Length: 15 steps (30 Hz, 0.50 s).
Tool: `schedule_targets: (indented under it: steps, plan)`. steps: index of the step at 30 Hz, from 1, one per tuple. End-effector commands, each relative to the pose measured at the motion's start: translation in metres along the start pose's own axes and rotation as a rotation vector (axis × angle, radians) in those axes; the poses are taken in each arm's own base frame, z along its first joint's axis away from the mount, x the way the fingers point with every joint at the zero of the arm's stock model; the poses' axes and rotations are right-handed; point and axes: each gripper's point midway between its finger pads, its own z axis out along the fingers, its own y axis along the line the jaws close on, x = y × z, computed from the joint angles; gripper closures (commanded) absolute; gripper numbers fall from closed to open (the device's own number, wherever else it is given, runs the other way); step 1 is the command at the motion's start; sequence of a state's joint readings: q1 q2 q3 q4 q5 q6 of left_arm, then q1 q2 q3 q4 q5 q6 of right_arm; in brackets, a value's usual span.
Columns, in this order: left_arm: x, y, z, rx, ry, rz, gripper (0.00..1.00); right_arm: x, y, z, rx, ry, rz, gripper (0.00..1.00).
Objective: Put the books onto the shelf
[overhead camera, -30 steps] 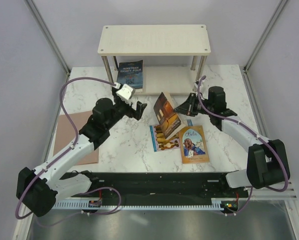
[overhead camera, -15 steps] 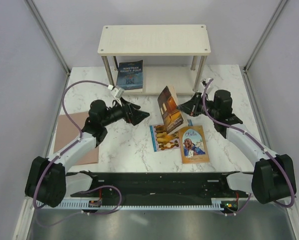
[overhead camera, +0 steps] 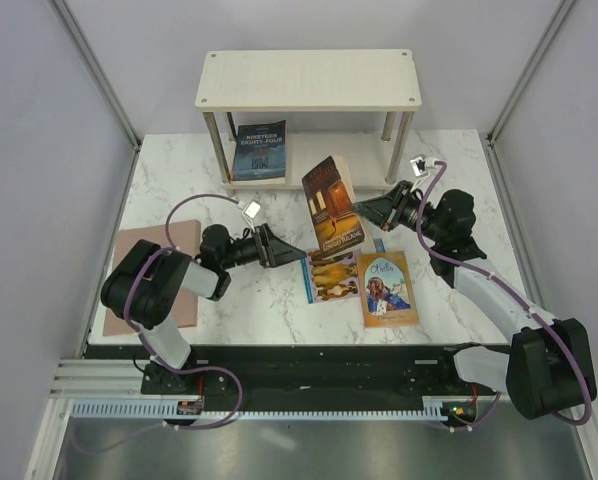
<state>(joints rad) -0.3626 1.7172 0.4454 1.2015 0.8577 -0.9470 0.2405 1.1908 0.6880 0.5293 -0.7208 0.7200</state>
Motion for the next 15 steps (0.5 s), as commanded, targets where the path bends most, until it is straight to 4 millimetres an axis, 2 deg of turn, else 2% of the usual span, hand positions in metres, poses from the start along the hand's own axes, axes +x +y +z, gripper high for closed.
schedule_targets:
  steps: [1, 6, 10, 15]
  plan:
    - [-0.041, -0.079, -0.003, 0.292, -0.156, 0.385, 0.04, -0.016, 0.038, -0.006, -0.158, -0.067, -0.063, 1.00]
    - [-0.055, -0.086, 0.003, 0.312, -0.178, 0.409, 0.04, -0.008, 0.036, -0.007, -0.176, -0.054, -0.059, 1.00]
    - [-0.072, -0.095, 0.014, 0.348, -0.190, 0.432, 0.05, -0.006, 0.041, -0.007, -0.212, -0.058, -0.050, 1.00]
    - [-0.078, -0.099, 0.033, 0.390, -0.173, 0.452, 0.06, -0.005, 0.045, -0.008, -0.251, -0.061, -0.026, 1.00]
